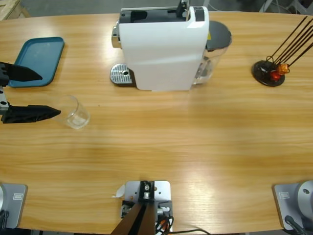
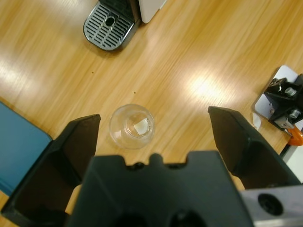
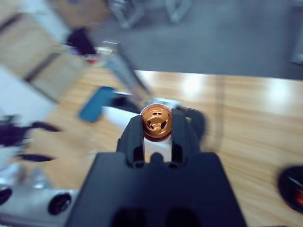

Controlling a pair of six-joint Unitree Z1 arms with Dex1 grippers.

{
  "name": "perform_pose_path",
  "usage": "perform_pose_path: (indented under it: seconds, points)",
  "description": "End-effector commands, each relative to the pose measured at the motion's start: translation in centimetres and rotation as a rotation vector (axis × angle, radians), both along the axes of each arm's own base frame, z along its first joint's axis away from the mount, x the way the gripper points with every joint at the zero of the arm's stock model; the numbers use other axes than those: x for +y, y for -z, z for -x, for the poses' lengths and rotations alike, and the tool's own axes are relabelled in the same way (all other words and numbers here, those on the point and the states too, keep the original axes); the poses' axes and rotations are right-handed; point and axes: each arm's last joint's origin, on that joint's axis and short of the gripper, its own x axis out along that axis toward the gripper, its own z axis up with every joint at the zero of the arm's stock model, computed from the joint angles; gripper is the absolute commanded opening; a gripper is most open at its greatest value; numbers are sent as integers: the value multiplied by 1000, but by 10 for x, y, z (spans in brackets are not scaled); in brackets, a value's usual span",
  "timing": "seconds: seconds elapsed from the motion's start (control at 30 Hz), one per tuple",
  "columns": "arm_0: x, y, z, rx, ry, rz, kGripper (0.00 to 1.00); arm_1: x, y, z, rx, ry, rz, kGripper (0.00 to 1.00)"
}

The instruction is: Pour coffee

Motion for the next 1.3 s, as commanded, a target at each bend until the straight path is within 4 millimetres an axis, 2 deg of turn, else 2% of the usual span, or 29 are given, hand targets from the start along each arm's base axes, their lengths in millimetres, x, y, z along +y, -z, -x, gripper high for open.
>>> perform_pose_path:
  seconds: [0.03, 0.2, 0.4, 0.6, 0.7, 0.77, 0.87, 1.2, 1.3]
  points:
    - [10, 6, 13, -4, -8, 5, 988, 55, 9, -17, 71, -258, -121, 0]
    - [10, -2, 12, -23, -23, 30, 987, 102, 28, -30, 141, -371, -127, 0]
    - [10, -3, 12, -24, -22, 32, 988, 154, 62, -69, 210, -333, -165, 0]
    - [12, 0, 14, -20, -20, 25, 989, 183, 76, -94, 190, -343, -126, 0]
    - [11, 0, 13, -19, -20, 25, 991, 188, 80, -97, 102, -396, -82, 0]
    - [11, 1, 14, -17, -20, 22, 991, 184, 80, -99, 75, -401, -79, 0]
    - [11, 3, 14, -12, -19, 19, 991, 178, 79, -107, 70, -376, -80, 0]
    - [13, 9, 16, 3, -19, 7, 991, 185, 103, -133, 63, -388, -14, 0]
    - [13, 9, 16, 4, -19, 6, 991, 186, 105, -139, 61, -374, -11, 0]
